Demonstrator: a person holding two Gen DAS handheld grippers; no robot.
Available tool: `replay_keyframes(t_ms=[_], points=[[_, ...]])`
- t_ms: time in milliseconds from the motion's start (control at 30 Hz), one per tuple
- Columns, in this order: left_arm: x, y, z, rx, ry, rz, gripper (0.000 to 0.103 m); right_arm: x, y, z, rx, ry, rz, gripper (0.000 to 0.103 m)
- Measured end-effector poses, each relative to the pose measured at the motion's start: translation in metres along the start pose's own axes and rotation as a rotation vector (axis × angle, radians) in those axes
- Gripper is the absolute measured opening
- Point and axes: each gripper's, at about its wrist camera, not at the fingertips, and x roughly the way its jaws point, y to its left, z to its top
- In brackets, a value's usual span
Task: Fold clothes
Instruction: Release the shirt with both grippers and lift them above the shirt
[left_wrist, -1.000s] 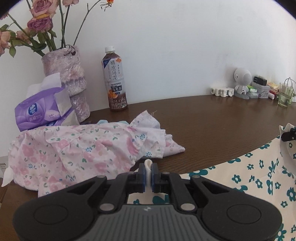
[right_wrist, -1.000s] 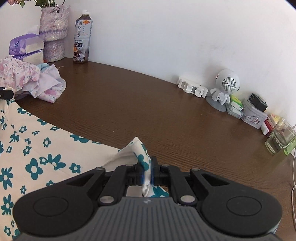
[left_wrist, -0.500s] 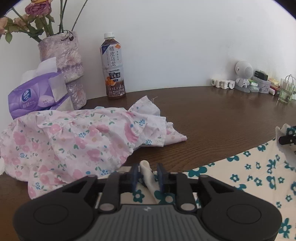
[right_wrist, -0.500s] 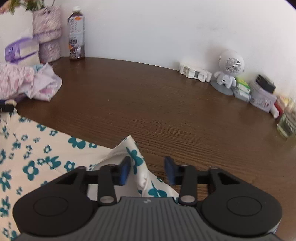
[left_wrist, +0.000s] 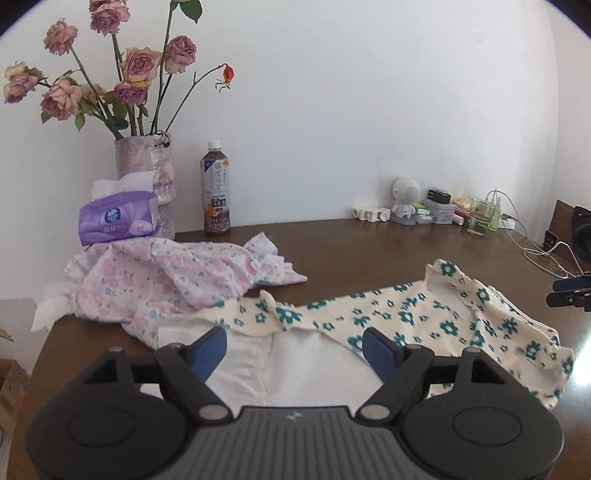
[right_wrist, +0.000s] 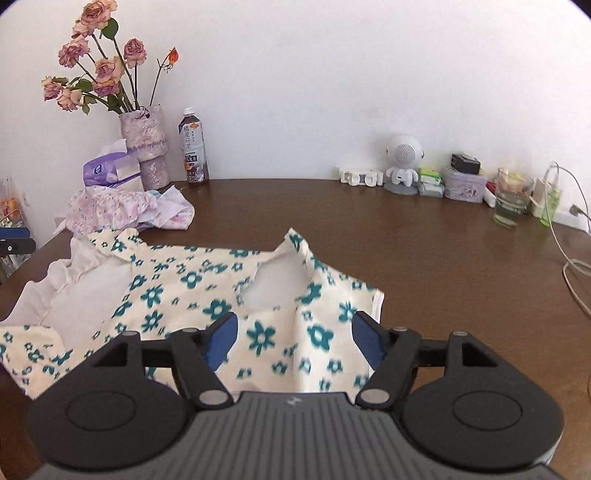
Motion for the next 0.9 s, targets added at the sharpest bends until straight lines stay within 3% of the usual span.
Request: replay_keyframes(t_ms=[167,300,400,500,667,900], points=[[-0.024,-0.008,-0.046,-0.073,0.034,-0.018,0.08,-0.014,0.011,-0.049,0.107,0.01,-0.026,0.07],[-0.031,-0.011,-0.075,-0.118,0.078,-0.032,0.08,-0.013,0.027,-0.068,0.132,-0.001,-0.04,0.07],[-0.032,-0.009,-0.09,-0.117,0.103,-0.003,0.08,-0.009,0.037,-0.078,0.122,-0.015,-0.056,0.069],[-0.033,-0.008,-0.097,-0.137,0.096,0.063,0.08,-0.002,0.041,-0.087,0.134,-0.014,-0.07,0.069],[-0.033,-0.012,-0.101,-0.138,0.113,0.06,0.08,0.004,0.045,-0.095,0.128,-0.003,-0.094,0.067],[-0.031,-0.012,-0.105,-0.148,0.136,0.067,0.08,0.002,0.043,-0.097,0.109,-0.002,-0.119,0.055]])
